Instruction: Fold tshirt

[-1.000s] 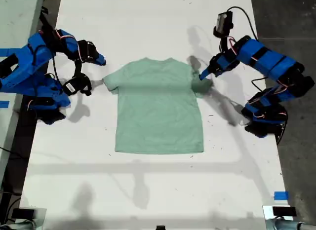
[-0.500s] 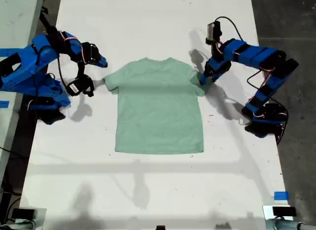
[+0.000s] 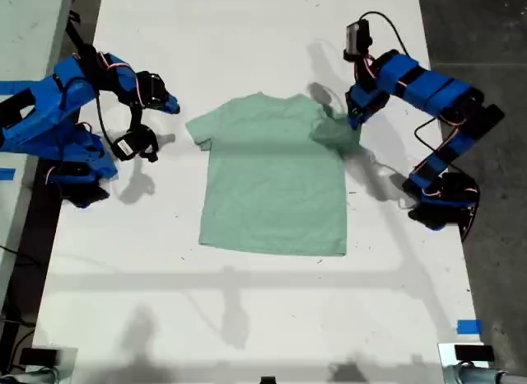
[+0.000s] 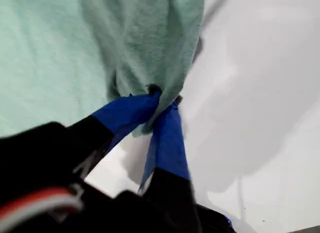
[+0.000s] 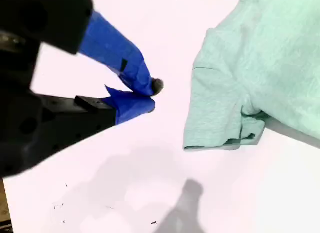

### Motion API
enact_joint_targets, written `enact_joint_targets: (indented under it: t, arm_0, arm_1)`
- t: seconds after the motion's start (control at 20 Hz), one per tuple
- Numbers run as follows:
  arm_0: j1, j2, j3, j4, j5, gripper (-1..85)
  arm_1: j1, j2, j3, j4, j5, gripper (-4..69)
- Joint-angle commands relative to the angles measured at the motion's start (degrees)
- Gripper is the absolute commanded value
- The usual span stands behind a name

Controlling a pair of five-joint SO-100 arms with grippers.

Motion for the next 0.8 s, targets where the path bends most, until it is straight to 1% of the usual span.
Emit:
enact_joint_targets:
  t: [0.0,0.2,0.35,0.45,0.65,0.7,0.75]
  arm_0:
    - [1.49,1.32,-0.26,-0.79,-1.23,1.5]
    - [2.37,1.67,-0.26,-0.88,-2.11,1.4]
    - [2.81,2.20,0.26,-0.97,-2.64,1.4]
    - [2.90,2.81,0.79,-1.14,-2.90,1.4]
    - [3.16,3.25,1.58,-1.93,-3.34,1.3]
    - [3.25,3.25,1.58,-2.20,-3.43,1.3]
    - [3.34,3.25,1.58,-2.20,-3.60,1.6]
  arm_1:
    - [-6.94,3.34,-12.66,6.50,4.83,-1.4]
    - [-17.05,-8.17,-31.90,8.96,11.25,-1.4]
    - [-22.94,-22.41,-49.57,10.11,13.71,-1.4]
    - [-25.58,-30.67,-58.27,8.44,15.12,-1.4]
    - [-27.60,-42.01,-60.29,-2.81,19.16,-1.1]
    - [-28.21,-44.03,-60.56,-4.83,19.42,10.6]
    - [-28.65,-44.91,-60.73,-5.36,20.30,22.9]
